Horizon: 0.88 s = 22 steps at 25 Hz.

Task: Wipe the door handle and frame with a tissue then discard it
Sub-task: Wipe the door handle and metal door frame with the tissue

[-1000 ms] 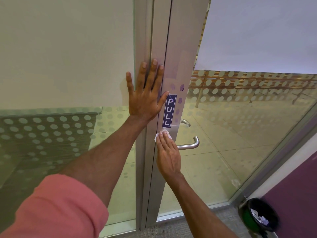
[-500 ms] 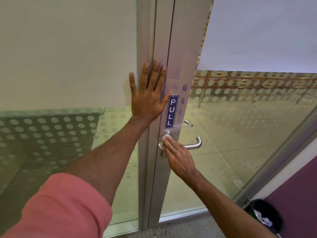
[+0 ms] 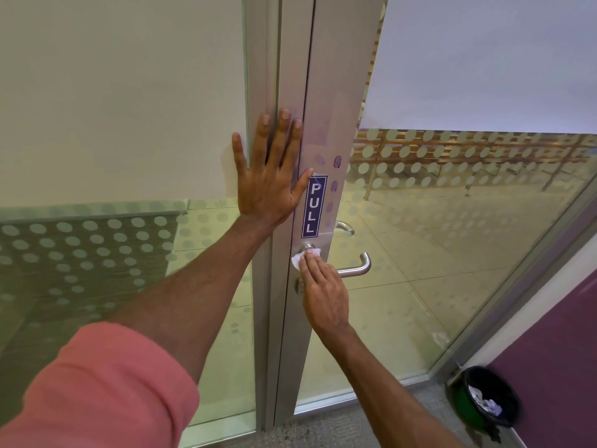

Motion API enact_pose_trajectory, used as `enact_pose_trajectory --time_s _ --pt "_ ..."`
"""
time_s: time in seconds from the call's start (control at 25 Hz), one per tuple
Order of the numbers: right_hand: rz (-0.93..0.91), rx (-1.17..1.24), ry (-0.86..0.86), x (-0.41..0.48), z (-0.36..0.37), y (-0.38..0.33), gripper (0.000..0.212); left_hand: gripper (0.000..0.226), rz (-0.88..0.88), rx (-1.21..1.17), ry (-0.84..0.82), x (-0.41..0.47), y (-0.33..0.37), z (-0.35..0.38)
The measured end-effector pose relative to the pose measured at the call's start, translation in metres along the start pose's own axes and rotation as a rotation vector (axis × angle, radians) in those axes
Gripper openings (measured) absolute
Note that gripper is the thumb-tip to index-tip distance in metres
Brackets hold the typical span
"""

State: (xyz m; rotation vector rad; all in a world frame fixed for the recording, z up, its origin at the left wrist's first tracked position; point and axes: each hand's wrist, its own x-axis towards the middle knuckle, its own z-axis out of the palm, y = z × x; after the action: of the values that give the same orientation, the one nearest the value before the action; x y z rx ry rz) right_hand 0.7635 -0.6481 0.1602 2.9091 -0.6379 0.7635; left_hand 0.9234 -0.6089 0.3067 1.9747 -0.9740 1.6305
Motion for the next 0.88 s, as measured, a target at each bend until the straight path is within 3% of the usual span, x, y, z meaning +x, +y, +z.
enact_pose_trajectory --time_s 0.32,0.6,0.76,0.88 --pt "-0.266 -0.039 0.056 -0.019 -0.002 0.048 0.076 0.076 -0.008 -0.003 -0.022 0.001 0.0 -0.004" --pt "-0.166 0.019 -0.034 -0.002 0.0 0.023 0.083 0.075 -0.013 0.005 -0.036 0.001 0.001 -0.004" --pt "-0.266 0.038 0.086 -0.02 -0.005 0.061 0.066 0.075 -0.008 0.015 -0.029 0.0 0.001 -0.004" --pt "-0.194 0.117 0.114 -0.026 -0.008 0.099 0.086 0.075 -0.013 0.02 -0.033 0.0 0.003 -0.005"
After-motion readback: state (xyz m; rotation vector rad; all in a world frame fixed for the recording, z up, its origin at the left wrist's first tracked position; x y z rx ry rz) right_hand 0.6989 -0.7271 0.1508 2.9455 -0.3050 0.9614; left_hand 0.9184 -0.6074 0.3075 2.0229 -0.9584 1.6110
